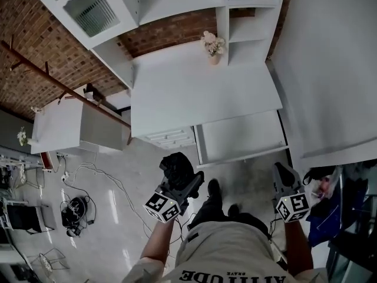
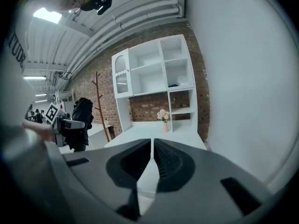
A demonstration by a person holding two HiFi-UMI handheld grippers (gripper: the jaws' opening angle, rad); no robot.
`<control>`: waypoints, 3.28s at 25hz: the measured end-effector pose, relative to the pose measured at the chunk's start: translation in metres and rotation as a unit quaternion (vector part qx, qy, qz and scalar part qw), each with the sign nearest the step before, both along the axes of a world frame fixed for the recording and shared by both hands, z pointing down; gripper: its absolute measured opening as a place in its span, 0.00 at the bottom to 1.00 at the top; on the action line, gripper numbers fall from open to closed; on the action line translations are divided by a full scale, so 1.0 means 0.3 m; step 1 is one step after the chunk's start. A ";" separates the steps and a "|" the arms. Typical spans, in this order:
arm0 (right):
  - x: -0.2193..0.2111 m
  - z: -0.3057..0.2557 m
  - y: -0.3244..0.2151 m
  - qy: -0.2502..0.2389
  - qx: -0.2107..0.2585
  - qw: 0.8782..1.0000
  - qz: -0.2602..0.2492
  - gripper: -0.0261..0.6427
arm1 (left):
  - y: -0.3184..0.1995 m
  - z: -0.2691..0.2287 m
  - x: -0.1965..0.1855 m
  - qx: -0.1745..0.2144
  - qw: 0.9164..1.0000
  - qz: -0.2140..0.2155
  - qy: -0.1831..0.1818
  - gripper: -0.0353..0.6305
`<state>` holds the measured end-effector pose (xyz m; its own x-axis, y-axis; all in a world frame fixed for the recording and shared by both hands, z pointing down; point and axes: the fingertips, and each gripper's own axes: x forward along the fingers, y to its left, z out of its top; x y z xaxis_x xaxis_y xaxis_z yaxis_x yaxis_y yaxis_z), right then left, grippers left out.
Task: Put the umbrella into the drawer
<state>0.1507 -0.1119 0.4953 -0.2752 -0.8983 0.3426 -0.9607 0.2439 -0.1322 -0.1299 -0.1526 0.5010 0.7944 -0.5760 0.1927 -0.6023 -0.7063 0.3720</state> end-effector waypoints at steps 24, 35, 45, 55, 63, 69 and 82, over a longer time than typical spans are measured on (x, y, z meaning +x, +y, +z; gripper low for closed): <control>-0.008 0.078 -0.146 -0.001 -0.040 0.997 0.073 0.09 | -0.377 0.200 0.232 -0.019 0.990 0.134 -0.023 0.42; 0.158 0.166 -0.319 -0.029 -0.059 0.997 0.042 0.09 | -0.474 0.361 0.484 -0.013 0.983 0.158 -0.095 0.42; 0.279 0.313 -0.480 -0.045 -0.101 0.994 -0.002 0.09 | -0.474 0.707 0.650 -0.052 0.957 0.206 -0.197 0.42; 0.323 0.463 -0.570 -0.059 -0.135 0.988 -0.034 0.09 | -0.478 1.058 0.716 -0.096 0.928 0.227 -0.279 0.42; 0.358 0.553 -0.607 -0.065 -0.153 0.985 -0.047 0.09 | -0.478 1.295 0.735 -0.138 0.902 0.230 -0.338 0.42; 0.362 0.600 -0.640 -0.065 -0.164 0.983 -0.056 0.09 | -0.497 1.472 0.713 -0.188 0.885 0.203 -0.376 0.42; 0.394 0.681 -0.708 -0.069 -0.177 0.979 -0.077 0.09 | -0.571 1.687 0.558 -0.268 0.856 0.080 -0.435 0.42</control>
